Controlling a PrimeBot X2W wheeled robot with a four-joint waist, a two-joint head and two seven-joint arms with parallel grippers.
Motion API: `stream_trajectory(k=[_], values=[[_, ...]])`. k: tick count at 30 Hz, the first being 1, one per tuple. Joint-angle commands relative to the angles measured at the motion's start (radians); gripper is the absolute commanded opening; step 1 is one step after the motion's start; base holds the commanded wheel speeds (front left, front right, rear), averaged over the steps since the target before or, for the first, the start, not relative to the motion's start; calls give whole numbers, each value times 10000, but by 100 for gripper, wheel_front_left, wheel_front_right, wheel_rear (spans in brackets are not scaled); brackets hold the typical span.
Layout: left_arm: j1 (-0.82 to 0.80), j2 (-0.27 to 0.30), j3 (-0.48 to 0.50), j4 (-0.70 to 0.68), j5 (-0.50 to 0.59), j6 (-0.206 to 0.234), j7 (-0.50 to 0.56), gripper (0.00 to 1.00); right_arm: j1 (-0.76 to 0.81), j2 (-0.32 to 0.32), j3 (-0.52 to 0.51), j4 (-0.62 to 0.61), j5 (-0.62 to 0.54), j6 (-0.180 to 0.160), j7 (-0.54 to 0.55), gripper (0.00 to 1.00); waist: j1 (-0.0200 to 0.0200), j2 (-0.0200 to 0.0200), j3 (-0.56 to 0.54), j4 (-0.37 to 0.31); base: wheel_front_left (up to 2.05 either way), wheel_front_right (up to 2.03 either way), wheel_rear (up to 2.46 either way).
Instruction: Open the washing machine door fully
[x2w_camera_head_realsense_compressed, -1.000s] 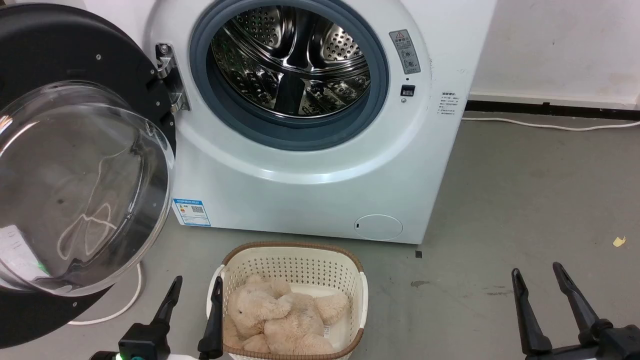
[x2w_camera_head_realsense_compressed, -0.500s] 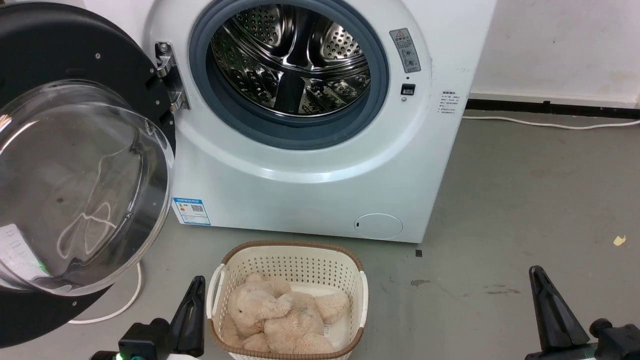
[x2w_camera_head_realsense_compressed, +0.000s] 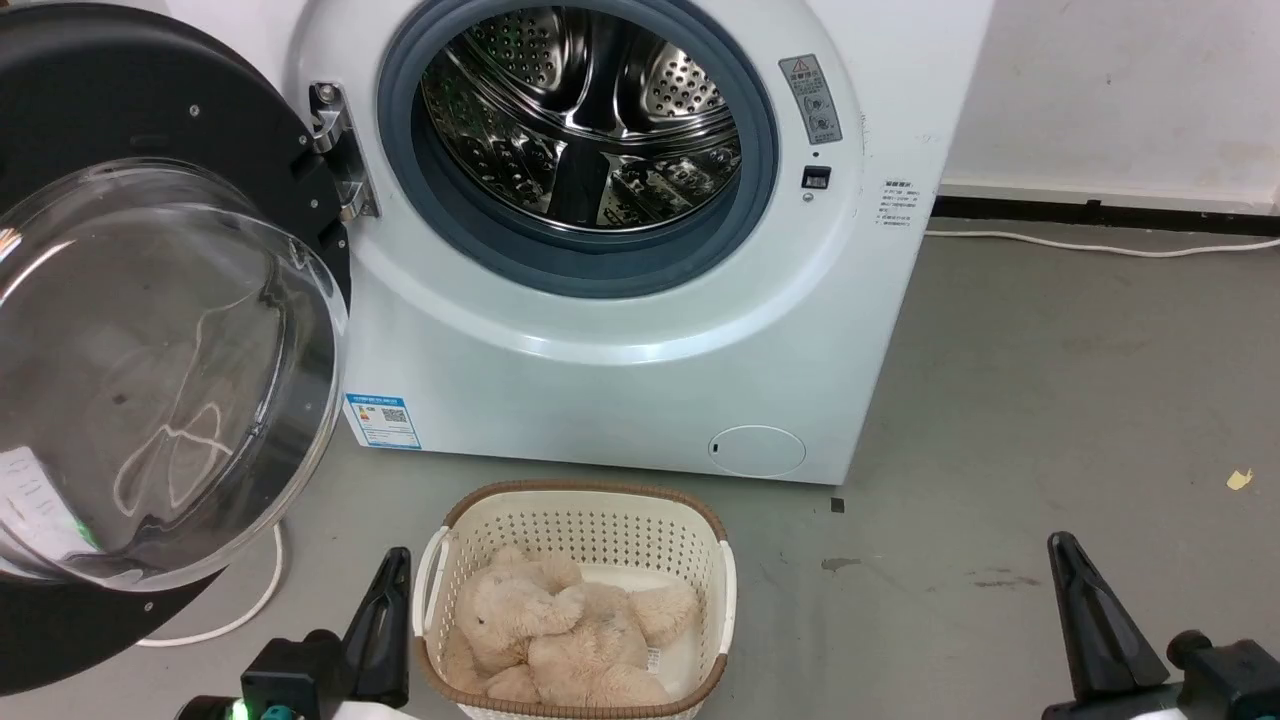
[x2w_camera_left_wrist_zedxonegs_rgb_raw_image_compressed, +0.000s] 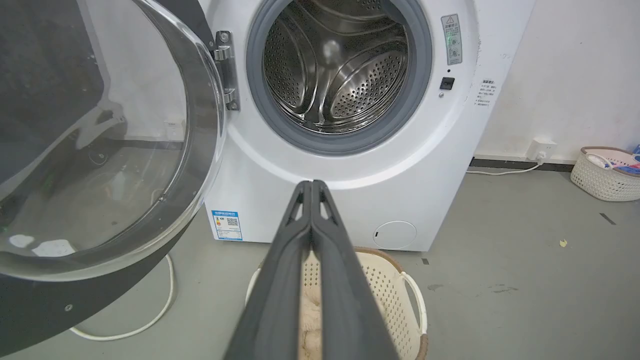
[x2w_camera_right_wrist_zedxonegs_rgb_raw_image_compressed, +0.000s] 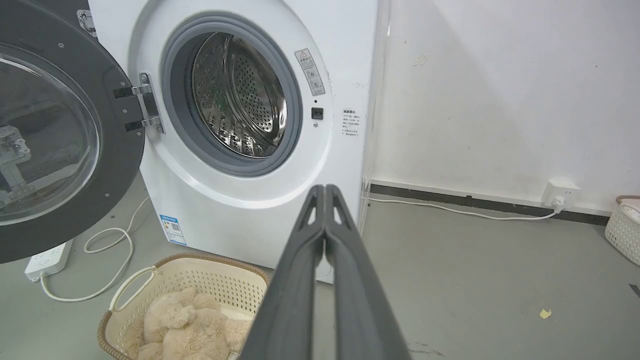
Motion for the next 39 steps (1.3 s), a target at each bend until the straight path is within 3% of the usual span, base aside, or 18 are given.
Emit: stream_trajectory(k=[1, 39], values=[[-95, -67, 73, -14, 116, -63, 54, 0, -150, 9, 31, 29, -80, -1, 81, 0, 0, 0, 1, -2, 0, 0, 0], [-324, -842, 990, -48, 1279, -673, 788, 0, -614, 26, 306, 227, -276, -4, 874, 0, 0, 0, 66, -86, 0, 0, 0]])
